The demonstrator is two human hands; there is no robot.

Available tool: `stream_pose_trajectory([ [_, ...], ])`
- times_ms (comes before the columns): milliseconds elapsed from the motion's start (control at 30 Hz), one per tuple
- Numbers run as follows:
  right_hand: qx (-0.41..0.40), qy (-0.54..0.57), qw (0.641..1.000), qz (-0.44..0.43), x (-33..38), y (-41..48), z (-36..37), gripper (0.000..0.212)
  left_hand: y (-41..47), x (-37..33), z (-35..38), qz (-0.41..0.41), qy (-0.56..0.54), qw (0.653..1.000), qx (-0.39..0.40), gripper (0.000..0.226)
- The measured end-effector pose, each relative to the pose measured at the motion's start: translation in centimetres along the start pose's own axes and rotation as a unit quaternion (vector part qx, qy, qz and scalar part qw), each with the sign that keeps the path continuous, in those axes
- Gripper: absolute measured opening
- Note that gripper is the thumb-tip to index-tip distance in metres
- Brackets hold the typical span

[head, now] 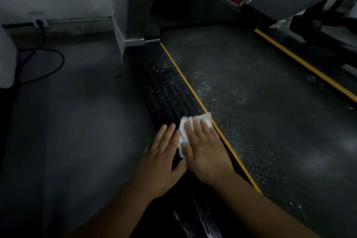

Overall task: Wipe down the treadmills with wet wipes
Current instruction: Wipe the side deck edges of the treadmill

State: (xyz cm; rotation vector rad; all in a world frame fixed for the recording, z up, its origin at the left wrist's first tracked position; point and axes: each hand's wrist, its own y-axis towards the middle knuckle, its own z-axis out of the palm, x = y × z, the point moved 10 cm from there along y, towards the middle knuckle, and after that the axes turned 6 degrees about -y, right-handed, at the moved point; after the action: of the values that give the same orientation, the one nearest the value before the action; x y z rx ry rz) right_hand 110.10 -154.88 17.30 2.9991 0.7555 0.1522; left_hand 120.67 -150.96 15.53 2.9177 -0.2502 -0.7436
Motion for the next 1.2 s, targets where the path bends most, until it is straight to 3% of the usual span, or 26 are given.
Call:
stream_pose_trajectory([
  [133,0.002,-0.005,0.996,-0.084,-0.9,-4.6,-0.2,0.06,0.1,0.0,0.1,0.003,0.02,0.997,0.078,0.094],
  [300,-0.015,0.008,0.999,0.042,-2.8,0.0,0.0,0.065,0.0,0.2,-0.1,0.007,0.019,0.998,0.064,0.083],
  [433,0.005,0.039,0.997,-0.07,-0.1,-4.5,-0.2,0.054,0.3,0.4,-0.2,0.017,0.019,0.998,0.065,0.081],
  [533,-0.005,0.083,0.992,-0.094,-1.0,-5.8,-1.7,0.054,0.2,0.5,-0.1,0.022,0.009,0.998,0.061,0.082],
  [600,-0.022,0.035,0.994,-0.104,-0.8,-5.4,-2.4,0.045,0.2,0.4,-0.1,0.02,0.0,0.998,0.059,0.081],
  [733,-0.031,-0.004,0.998,-0.059,-1.2,-5.6,-3.9,0.032,0.1,0.4,-0.2,0.008,0.01,0.998,0.066,0.085],
  [833,-0.026,0.047,0.999,-0.009,-2.6,-4.5,-4.2,0.045,0.3,0.3,-0.4,0.006,0.01,0.998,0.067,0.085],
  [933,-0.046,0.104,0.993,-0.024,-1.9,-3.2,-4.9,0.023,0.4,0.1,-0.6,0.012,0.018,0.997,0.069,0.084],
  [1000,-0.027,0.086,0.996,-0.017,-1.8,-3.4,-4.3,0.014,1.0,0.2,-1.3,0.026,0.051,0.997,0.057,0.081],
  [1100,-0.025,0.109,0.992,0.065,-3.4,-4.5,-3.4,0.027,2.1,0.4,-2.2,0.04,0.091,0.995,0.015,0.072],
  [1200,-0.063,0.138,0.983,0.103,-3.1,-4.3,-2.6,0.057,2.1,1.1,-0.9,0.026,0.079,0.996,0.018,0.073],
])
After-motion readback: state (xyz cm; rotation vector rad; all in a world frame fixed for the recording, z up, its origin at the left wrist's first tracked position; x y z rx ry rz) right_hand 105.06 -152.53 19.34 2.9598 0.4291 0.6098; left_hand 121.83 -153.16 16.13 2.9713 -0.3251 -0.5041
